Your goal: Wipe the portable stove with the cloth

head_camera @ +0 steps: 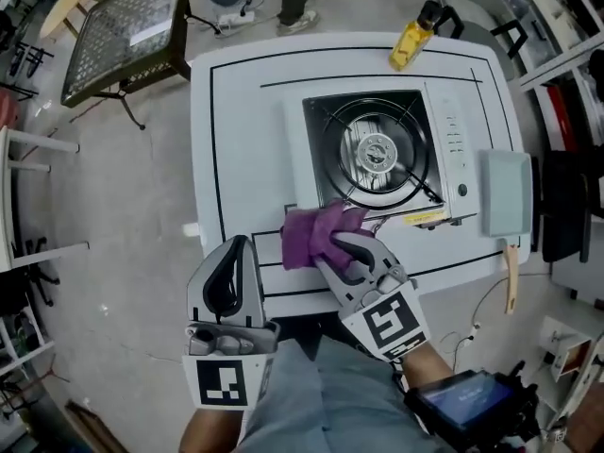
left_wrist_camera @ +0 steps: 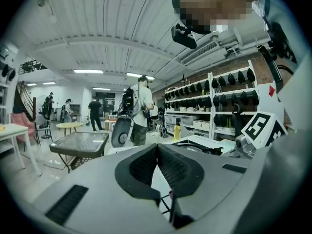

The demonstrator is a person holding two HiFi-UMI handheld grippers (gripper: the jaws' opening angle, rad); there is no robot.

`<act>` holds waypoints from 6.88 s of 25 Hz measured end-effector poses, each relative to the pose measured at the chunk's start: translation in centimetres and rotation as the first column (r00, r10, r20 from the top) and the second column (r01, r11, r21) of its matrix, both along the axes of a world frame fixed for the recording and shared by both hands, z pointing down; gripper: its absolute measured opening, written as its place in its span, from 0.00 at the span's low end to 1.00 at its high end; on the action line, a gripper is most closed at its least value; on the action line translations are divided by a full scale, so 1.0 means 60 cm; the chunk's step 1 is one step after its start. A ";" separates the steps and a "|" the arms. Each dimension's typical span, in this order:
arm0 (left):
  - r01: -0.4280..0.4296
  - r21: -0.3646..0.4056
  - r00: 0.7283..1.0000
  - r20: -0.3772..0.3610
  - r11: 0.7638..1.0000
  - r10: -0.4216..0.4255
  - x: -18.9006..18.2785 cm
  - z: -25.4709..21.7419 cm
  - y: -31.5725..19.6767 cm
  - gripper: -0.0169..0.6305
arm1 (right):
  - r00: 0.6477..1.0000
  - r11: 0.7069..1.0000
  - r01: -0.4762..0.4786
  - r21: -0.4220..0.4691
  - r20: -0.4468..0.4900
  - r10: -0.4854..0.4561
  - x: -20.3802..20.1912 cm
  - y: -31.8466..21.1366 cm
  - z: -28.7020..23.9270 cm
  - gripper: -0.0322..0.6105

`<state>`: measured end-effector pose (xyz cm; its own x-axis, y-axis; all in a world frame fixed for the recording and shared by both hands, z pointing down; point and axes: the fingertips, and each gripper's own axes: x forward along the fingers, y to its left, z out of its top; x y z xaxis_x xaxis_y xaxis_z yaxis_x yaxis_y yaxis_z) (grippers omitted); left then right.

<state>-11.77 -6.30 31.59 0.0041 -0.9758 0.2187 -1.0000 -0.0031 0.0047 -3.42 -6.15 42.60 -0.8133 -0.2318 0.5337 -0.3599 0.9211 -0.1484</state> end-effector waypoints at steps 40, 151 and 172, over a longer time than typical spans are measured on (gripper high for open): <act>-0.120 -0.056 0.993 -0.022 0.991 0.119 0.274 0.030 -0.128 0.05 | 0.998 0.998 0.026 -0.058 0.059 -0.023 0.218 -0.069 0.000 0.22; -0.087 -0.147 0.992 -0.109 0.985 0.071 0.161 0.124 0.005 0.05 | 0.915 0.967 0.244 0.078 -0.349 -0.203 0.235 0.029 0.173 0.34; -0.279 0.072 0.953 -0.099 0.958 0.285 0.242 -0.051 0.038 0.05 | 0.983 0.983 -0.155 0.099 -0.086 0.164 0.322 0.047 -0.066 0.23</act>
<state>2.75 -4.02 28.52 0.3015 -0.9421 0.1465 -0.9519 -0.2886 0.1030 15.89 -3.35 38.62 -0.7098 -0.4059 0.5757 -0.5114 0.8590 -0.0249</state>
